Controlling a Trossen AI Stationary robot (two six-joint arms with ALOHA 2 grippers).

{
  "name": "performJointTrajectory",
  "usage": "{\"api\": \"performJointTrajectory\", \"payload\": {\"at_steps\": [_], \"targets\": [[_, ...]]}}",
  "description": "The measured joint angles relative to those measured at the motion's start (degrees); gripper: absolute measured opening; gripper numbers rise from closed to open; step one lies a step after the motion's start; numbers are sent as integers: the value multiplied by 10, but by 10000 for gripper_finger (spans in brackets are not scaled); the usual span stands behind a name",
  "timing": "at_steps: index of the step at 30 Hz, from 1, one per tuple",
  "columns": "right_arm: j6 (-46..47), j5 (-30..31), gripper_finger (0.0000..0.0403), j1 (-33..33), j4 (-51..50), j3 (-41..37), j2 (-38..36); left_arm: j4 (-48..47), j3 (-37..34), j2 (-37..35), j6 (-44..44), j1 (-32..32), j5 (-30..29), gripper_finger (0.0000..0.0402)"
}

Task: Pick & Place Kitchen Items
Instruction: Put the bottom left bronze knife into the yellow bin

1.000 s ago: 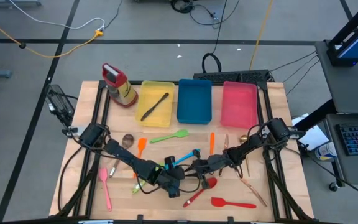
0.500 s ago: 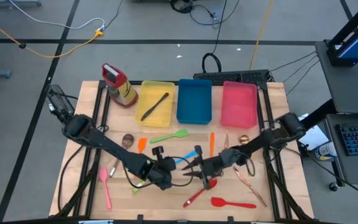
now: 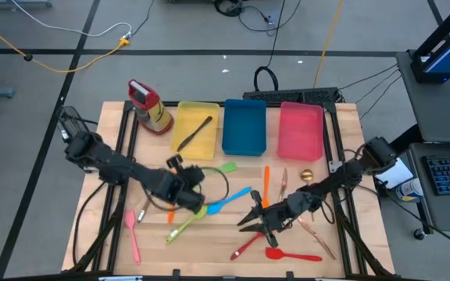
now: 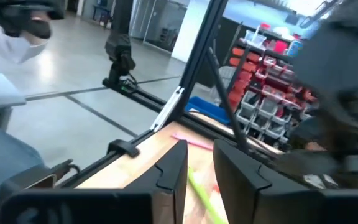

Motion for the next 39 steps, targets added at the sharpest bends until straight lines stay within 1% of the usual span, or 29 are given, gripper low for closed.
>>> {"api": "performJointTrajectory", "payload": {"at_steps": [5, 11, 15, 19, 23, 26, 30, 34, 37, 39], "targets": [[22, 0, 68, 7, -5, 0, 0, -51, 0, 2, 0, 70, 1, 7], [24, 0, 68, 9, -9, 0, 0, -41, 0, 6, 44, 165, 1, 10], [24, 0, 68, 10, -13, 0, 0, -28, -1, 6, 80, 227, 13, 7], [24, 0, 68, 10, -26, 0, 0, 38, -23, 7, 132, 277, 37, 11], [40, 0, 68, 10, -36, 0, 0, 138, -64, 6, 197, 316, 90, 7], [52, 0, 68, 10, -35, 0, 0, 211, -95, 7, 232, 343, 103, 8], [54, 0, 68, 10, -35, 0, 0, 236, -111, 7, 253, 386, 120, 15], [53, 0, 68, 10, -35, 0, 0, 279, -134, 7, 254, 421, 138, 7], [53, 0, 68, 10, -35, 0, 0, 336, -157, 9, 256, 438, 174, 14], [53, 0, 68, 10, -35, 0, 0, 374, -172, 12, 255, 444, 181, 20]]}}
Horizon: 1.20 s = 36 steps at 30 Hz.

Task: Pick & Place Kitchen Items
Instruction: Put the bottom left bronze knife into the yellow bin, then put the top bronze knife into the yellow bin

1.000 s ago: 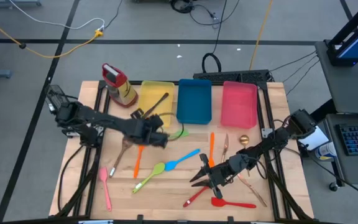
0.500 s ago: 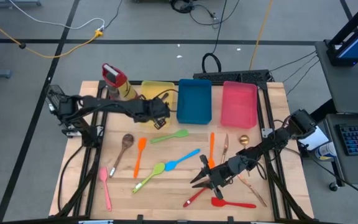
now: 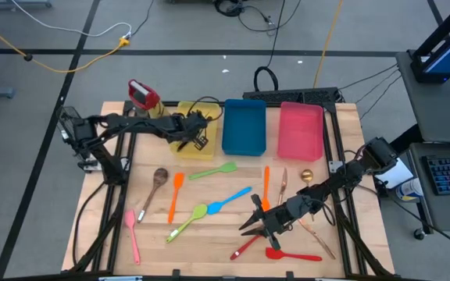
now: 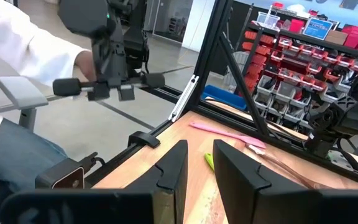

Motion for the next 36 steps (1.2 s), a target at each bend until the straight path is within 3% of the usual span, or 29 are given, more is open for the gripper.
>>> {"api": "performJointTrajectory", "payload": {"at_steps": [6, 13, 24, 29, 36], "targets": [[1, 0, 68, 0, -3, 0, 0, 26, -17, 0, -7, 13, 3, 9], [2, 0, 68, 0, -3, 0, 0, 26, -17, 0, -6, 27, 5, 50], [16, 0, 68, 0, -8, 0, 0, 25, -17, 0, -16, 38, 6, 4], [15, 2, 69, 0, -19, 0, 0, 25, -17, 0, -15, 38, 7, 18], [71, 55, 95, 0, -65, 0, 0, 29, -17, 0, -15, 36, 7, 23]]}}
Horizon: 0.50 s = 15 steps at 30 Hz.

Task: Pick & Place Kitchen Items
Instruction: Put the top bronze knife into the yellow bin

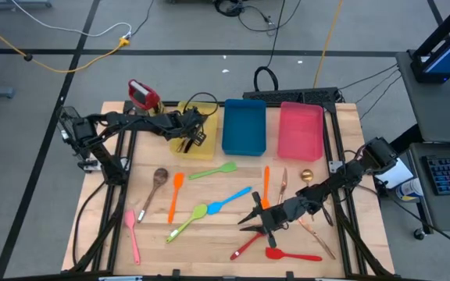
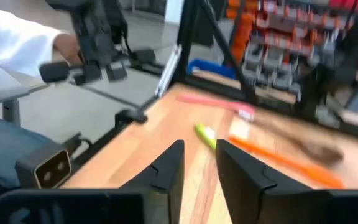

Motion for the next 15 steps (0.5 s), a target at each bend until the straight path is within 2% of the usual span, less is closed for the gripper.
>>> {"api": "performJointTrajectory", "payload": {"at_steps": [8, 15], "targets": [[130, 41, 154, 0, -76, 0, 0, 18, 0, 0, 22, 0, 0, 24], [177, 50, 159, 0, -90, 0, 0, 30, 0, 0, 71, 0, 30, 24]]}}
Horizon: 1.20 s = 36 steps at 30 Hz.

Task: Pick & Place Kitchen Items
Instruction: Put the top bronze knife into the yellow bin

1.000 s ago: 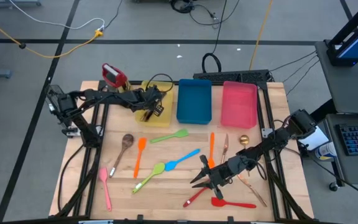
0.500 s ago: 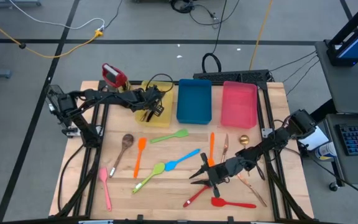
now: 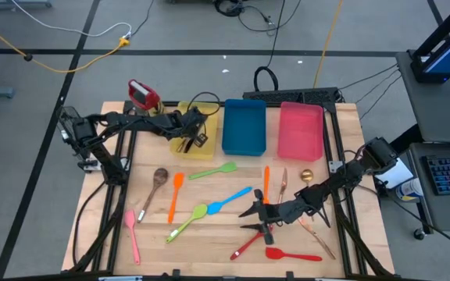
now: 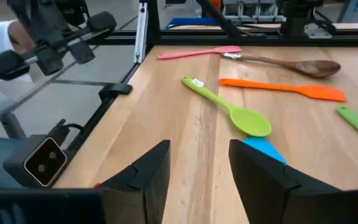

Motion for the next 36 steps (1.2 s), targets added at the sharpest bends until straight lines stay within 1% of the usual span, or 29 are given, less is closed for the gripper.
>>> {"api": "performJointTrajectory", "payload": {"at_steps": [4, 7, 12, 16, 19, 23, 26, 29, 36], "targets": [[14, 1, 156, 0, -5, 0, 0, 0, 0, 0, 47, -2, 13, 25], [14, 7, 156, 0, -14, 0, 0, 2, 0, 0, 67, -2, 15, 36], [48, 55, 156, 2, -44, 0, 0, 25, 0, 0, 84, -2, 13, 83], [67, 91, 155, 14, -46, 0, 0, 69, 0, 0, 89, -3, 13, 121], [76, 119, 155, 29, -48, 0, 0, 114, 0, -1, 111, -7, 13, 136], [113, 177, 155, 51, -80, 0, 0, 185, 0, -12, 138, -22, 13, 135], [161, 221, 155, 65, -118, 0, 0, 228, 0, -24, 154, -37, 14, 126], [213, 252, 155, 77, -153, 0, 0, 259, 0, -41, 167, -57, 13, 117], [318, 260, 155, 96, -261, 0, 0, 267, 0, -78, 184, -108, 14, 107]]}}
